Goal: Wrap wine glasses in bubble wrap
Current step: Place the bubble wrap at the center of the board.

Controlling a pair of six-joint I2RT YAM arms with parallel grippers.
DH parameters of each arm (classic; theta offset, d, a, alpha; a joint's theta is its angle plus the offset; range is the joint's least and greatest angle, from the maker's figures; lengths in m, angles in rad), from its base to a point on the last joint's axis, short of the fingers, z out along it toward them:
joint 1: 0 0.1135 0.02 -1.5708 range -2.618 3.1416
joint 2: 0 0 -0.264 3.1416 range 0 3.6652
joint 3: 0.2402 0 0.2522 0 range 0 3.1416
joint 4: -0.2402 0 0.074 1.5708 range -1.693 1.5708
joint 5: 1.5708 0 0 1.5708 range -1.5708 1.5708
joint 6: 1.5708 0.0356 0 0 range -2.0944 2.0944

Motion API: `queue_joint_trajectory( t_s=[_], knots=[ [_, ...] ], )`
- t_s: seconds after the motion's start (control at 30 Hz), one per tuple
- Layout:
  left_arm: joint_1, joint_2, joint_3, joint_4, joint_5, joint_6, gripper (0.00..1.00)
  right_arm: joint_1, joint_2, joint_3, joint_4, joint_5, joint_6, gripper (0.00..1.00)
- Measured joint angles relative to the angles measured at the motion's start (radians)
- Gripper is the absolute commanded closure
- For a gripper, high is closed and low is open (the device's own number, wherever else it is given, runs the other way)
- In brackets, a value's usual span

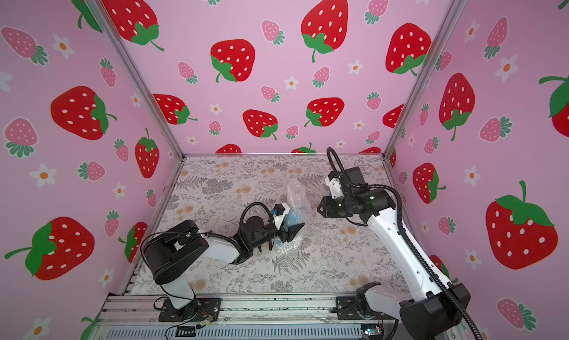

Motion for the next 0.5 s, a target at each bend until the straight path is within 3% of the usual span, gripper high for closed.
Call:
queue_joint_trajectory(
  t_s=[0.13,0.3,0.5],
  knots=[
    [-0.004,0.031,0.057,0.003,0.031,-0.005,0.32,-0.086,0.050,-0.100,0.049,-0.043,0.005,0.62],
    [-0.023,0.043,0.119,-0.010,0.077,-0.005,0.30,-0.105,0.179,-0.137,0.155,-0.118,0.027,0.64],
    [-0.031,0.045,0.153,-0.037,0.097,-0.005,0.16,-0.104,0.190,-0.156,0.288,-0.175,0.058,0.64]
  ],
)
